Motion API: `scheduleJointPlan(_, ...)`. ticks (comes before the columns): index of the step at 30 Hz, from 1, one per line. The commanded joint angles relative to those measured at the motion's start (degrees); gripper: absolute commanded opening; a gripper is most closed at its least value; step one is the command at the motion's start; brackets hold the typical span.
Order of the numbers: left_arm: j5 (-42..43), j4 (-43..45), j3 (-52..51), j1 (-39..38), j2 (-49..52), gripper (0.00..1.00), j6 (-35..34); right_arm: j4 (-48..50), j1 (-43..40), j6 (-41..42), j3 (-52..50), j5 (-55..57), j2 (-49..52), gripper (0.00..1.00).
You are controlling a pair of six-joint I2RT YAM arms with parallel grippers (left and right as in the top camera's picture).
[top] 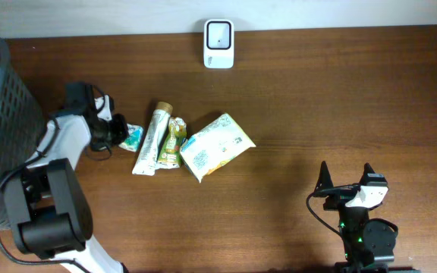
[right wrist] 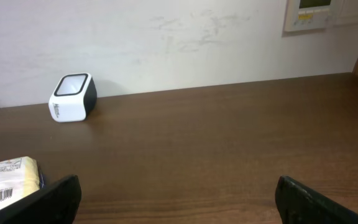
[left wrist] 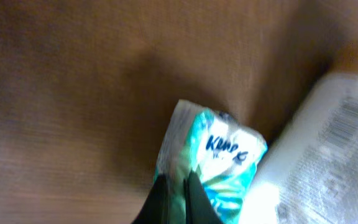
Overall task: Scan the item barcode
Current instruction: 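Grasp the small teal Kleenex pack with the left gripper, place it left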
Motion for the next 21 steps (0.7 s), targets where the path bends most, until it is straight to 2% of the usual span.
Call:
scheduleJointPlan(1,-1.4,4.7,-6.0,-4.4,-0.5,0.0,-5.6,0.0,-0.3,0.0,-0.5,0.7,-0.4,0.99)
scheduleJointPlan(9,-2.7,5.8,-6.4,-16.8,-0.5,0.0,-5.9,0.0,-0.3,0.0,-0.5,0.7,-0.4,0.99)
scheduleJointPlan(13,-5.4,5.4,-5.5,-13.2,-0.7,0.0,-5.9,0.0,-0.3,0.0,-0.5,0.7,-0.4,0.99)
scheduleJointPlan(14,-5.4,4.6,-4.7,-11.1,-0.9,0.04,-5.9,-0.1,-0.3,0.0,-0.5,0.7,-0.4,0.99)
scheduleJointPlan(15,-5.4,4.1,-3.9,-8.8,-1.1,0.19,-5.9,0.0,-0.3,0.0,-0.5,0.7,-0.4,0.99)
scheduleJointPlan(16,-5.4,4.0,-3.3,-6.8,-1.2,0.4,-5.8,0.0,-0.3,0.0,-0.5,0.7,-0.4,0.99)
scheduleJointPlan(18,-5.4,4.0,-2.7,-2.3,-1.2,0.98,-5.8,0.0,-0.3,0.0,-0.5,0.7,-0.4,0.99)
scheduleJointPlan(21,-4.7,4.0,-2.7,2.4,-1.2,0.99,-5.0,-0.1,-0.3,0.0,-0.5,0.7,-0.4,0.99)
